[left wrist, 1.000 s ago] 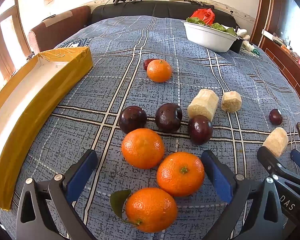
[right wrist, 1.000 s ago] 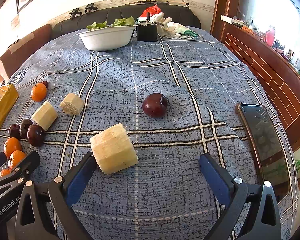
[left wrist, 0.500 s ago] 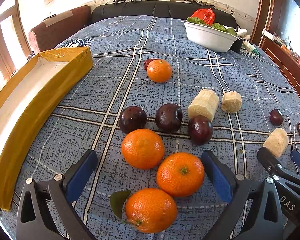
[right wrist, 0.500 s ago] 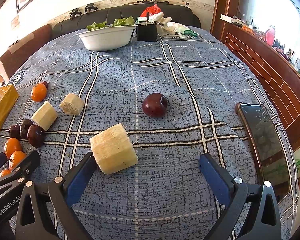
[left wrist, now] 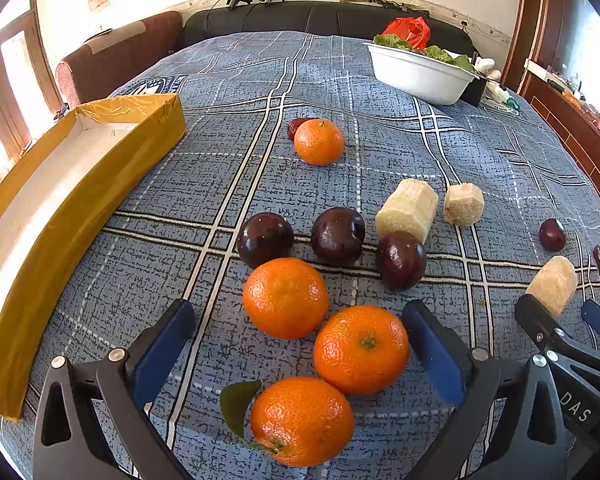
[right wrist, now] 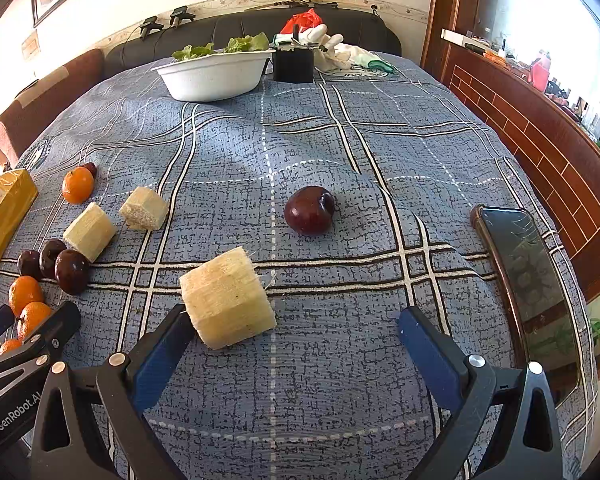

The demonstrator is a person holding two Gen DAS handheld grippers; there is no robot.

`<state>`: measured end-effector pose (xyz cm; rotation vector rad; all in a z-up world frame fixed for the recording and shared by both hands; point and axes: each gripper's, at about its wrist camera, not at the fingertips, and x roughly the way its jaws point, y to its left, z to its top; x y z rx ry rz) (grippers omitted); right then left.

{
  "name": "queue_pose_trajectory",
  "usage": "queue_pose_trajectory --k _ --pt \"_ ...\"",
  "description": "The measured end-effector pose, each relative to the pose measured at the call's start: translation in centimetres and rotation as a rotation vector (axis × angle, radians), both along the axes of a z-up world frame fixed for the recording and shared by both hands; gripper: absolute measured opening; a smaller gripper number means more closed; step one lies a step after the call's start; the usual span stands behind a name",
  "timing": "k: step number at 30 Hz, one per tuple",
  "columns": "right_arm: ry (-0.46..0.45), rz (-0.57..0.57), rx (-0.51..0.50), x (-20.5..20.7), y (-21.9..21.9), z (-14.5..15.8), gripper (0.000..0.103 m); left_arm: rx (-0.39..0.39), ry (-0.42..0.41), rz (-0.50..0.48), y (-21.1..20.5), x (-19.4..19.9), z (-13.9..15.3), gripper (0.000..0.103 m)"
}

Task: Organize fruits

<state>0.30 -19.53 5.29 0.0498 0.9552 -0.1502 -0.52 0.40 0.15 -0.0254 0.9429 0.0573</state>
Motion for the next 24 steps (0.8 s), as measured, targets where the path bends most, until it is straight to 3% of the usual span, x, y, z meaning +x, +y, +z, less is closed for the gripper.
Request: queue_pose_trajectory --k 24 --pt "0.000 0.000 0.001 -0.01 -0.04 0.01 0.103 0.002 0.013 -0.012 -0.02 0.01 0.05 0.103"
